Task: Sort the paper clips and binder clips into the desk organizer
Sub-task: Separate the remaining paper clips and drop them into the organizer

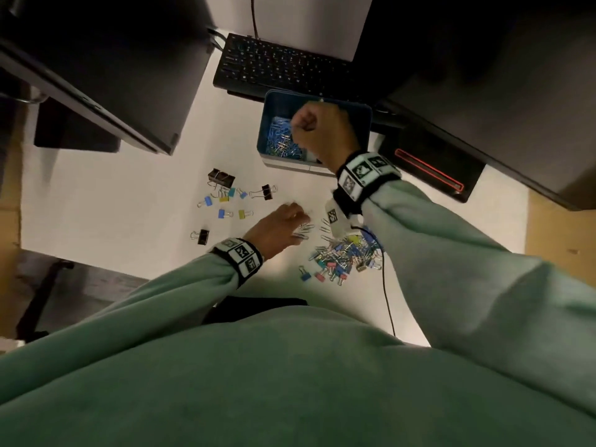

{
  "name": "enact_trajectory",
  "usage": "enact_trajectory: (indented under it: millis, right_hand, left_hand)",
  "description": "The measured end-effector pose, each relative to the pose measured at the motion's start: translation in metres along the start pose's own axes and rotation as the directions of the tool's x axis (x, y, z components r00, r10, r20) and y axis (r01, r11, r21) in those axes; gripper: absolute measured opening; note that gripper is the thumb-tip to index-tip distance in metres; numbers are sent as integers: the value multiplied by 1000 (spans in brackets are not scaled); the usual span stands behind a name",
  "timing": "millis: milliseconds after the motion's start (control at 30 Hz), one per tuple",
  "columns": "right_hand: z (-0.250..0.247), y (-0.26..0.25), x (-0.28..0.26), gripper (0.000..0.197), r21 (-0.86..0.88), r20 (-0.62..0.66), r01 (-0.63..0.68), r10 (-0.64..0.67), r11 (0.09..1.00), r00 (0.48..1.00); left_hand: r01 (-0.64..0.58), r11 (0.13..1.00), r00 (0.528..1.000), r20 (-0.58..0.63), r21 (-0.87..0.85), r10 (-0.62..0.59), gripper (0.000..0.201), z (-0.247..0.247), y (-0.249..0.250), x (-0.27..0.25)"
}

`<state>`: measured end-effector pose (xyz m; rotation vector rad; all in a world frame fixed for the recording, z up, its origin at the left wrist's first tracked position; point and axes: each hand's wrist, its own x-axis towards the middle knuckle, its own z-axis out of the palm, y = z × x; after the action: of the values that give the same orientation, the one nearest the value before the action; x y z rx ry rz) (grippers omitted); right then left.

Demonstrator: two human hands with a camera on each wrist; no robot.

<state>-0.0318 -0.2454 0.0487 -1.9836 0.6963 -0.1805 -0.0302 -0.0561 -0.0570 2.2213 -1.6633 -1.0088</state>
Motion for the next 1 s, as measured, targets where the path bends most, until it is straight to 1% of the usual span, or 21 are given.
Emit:
enact_trajectory:
  millis: [67,133,200,233,267,300,333,367,400,433,500,567,600,667,700,767,833,867,900,967,1000]
  right_hand:
    - [5,4,4,13,-158,66,34,-24,987,998]
    - [2,6,-10,19,-288,92,120,-98,950,991]
    - [-2,12,-39,16,-357,103,187,-160,915,982]
    - [-3,21,-57,17,-388,140,184,-139,903,980]
    - [-3,31,-77,23,-433,196,149,-69,889,978]
    - [-2,43,-95,34,-494,260,96,42,864,965]
    - [2,55,-111,46,-563,311,49,156,825,937]
    - [7,67,-124,55,-625,346,29,243,780,906]
    - [13,78,-132,60,-667,370,37,288,744,883]
    - [19,87,-137,61,-686,387,58,296,725,874]
    - [28,98,-141,55,-668,397,81,262,740,880]
    - [35,105,-141,43,-617,399,75,229,784,888]
    - [37,108,-140,35,-595,404,74,217,800,889]
    - [38,113,-137,25,-563,408,59,215,825,887]
    - [37,114,-136,24,-546,408,44,220,836,886]
    - [35,117,-134,25,-517,413,33,216,855,885]
    - [33,118,-136,26,-518,421,57,196,854,886]
    - [32,119,-137,25,-521,429,76,185,850,884]
    - [32,118,-138,24,-523,434,91,173,848,884]
    - [33,118,-137,21,-530,419,93,165,843,893]
    - [34,119,-136,19,-532,413,93,162,842,896]
  left_hand:
    - [-47,999,999,-17,24,48,31,2,4,4]
    - [-88,992,995,-31,86,91,14,6,5,5]
    - [-57,993,998,-33,108,61,7,7,6,4]
    - [-41,992,998,-42,118,46,8,8,7,4]
    - [-21,992,999,-39,123,25,10,8,9,3]
    - [-20,989,999,-35,144,25,13,9,9,4]
    - [-24,985,1000,-9,169,26,15,8,11,4]
    - [-33,980,999,3,196,33,18,9,12,4]
    - [-14,986,1000,8,165,12,20,7,12,3]
    - [-1,993,1000,-1,118,1,19,5,13,2]
    - [8,999,998,-57,-41,-11,12,-8,16,-2]
    - [24,979,987,-149,-201,-54,6,-31,24,-8]
    - [22,962,971,-223,-271,-85,5,-47,27,-9]
    - [14,929,922,-354,-371,-156,8,-87,33,-4]
    - [22,923,899,-396,-384,-186,10,-106,31,2]
    - [68,939,862,-455,-338,-226,12,-135,20,20]
    - [144,950,847,-461,-278,-264,10,-147,6,36]
    - [169,955,845,-463,-245,-268,15,-147,3,40]
    - [160,964,839,-486,-212,-246,20,-143,4,40]
    - [92,981,822,-543,-172,-172,13,-123,15,32]
    - [76,985,846,-514,-155,-146,8,-107,20,25]
